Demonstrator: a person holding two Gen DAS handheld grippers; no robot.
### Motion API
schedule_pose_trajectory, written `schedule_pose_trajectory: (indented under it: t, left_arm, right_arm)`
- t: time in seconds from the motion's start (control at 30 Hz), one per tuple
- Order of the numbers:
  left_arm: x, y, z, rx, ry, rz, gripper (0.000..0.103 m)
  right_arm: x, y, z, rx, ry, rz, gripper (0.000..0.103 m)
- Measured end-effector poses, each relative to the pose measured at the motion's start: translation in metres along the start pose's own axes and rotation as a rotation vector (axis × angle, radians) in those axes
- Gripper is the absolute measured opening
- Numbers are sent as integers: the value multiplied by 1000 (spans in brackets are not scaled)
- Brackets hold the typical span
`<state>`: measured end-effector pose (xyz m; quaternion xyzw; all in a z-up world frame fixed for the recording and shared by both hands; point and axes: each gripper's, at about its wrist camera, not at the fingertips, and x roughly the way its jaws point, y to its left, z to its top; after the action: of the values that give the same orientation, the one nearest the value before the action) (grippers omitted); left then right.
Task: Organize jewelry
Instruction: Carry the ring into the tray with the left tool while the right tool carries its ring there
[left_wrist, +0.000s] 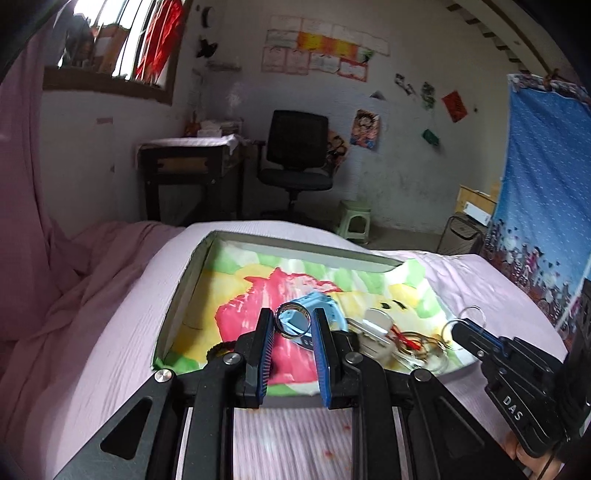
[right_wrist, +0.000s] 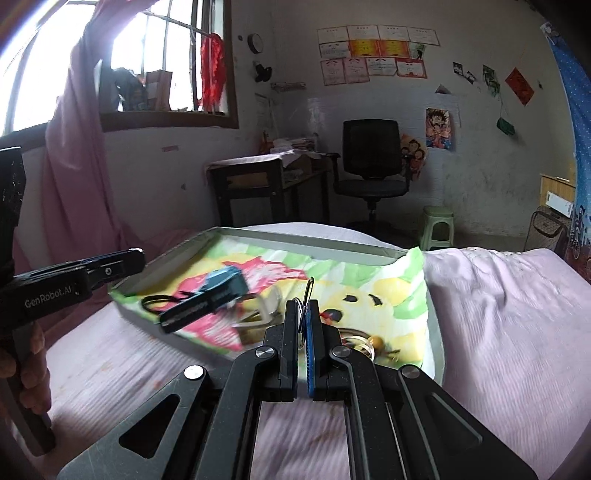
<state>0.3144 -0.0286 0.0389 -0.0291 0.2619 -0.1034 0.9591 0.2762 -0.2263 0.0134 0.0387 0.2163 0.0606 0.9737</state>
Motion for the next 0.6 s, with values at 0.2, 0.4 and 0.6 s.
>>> schedule_pose_trajectory:
  t: [0.2, 0.4, 0.6]
  left_arm:
    - [29, 8, -3, -37, 78, 39, 20]
    - [44, 20, -9, -91, 143, 43, 20]
    - [49, 19, -11, -91, 176, 35, 20]
  right_arm:
    - [21, -6, 1, 9, 34, -12, 4]
    - [35, -3, -8, -2, 85, -14, 4]
    - [41, -4, -13, 7, 120, -10, 4]
